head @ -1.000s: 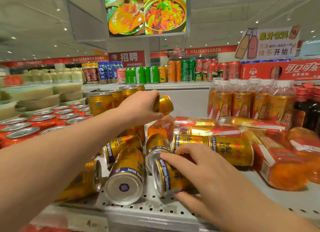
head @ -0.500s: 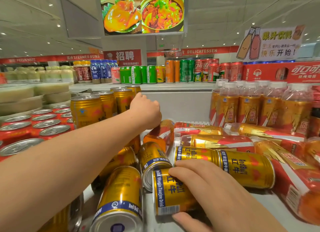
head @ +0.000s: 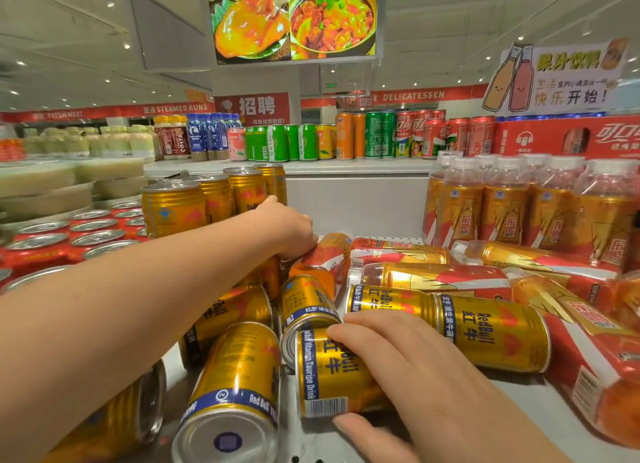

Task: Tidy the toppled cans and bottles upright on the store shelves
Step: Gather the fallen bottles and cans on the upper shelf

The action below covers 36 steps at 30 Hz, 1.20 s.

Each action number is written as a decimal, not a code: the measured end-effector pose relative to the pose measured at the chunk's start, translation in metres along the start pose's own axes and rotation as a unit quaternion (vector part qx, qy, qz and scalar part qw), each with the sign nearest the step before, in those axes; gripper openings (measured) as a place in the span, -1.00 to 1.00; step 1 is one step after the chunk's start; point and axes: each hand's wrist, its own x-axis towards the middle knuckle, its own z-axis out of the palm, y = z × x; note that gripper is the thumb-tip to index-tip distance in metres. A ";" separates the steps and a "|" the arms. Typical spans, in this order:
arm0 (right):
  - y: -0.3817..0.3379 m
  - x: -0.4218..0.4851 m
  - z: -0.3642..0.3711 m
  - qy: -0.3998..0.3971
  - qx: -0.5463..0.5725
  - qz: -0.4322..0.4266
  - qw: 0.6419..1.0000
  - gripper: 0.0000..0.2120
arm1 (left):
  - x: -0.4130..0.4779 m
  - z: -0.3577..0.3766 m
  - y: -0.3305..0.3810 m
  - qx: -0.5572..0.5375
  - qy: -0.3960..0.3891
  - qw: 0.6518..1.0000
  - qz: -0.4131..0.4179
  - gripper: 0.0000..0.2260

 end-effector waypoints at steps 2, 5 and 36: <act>-0.003 -0.002 -0.004 -0.003 0.006 0.006 1.000 -0.42 | -0.003 0.000 0.000 -0.001 -0.011 1.000 0.009 -0.49; -0.006 -0.006 -0.009 -0.010 0.005 0.020 1.000 -0.39 | -0.008 0.000 -0.003 -0.023 -0.008 0.999 0.027 -0.56; 0.023 -0.041 -0.072 0.025 0.023 0.071 0.997 -0.62 | -0.124 -0.027 0.042 -0.337 0.146 0.913 0.181 -0.71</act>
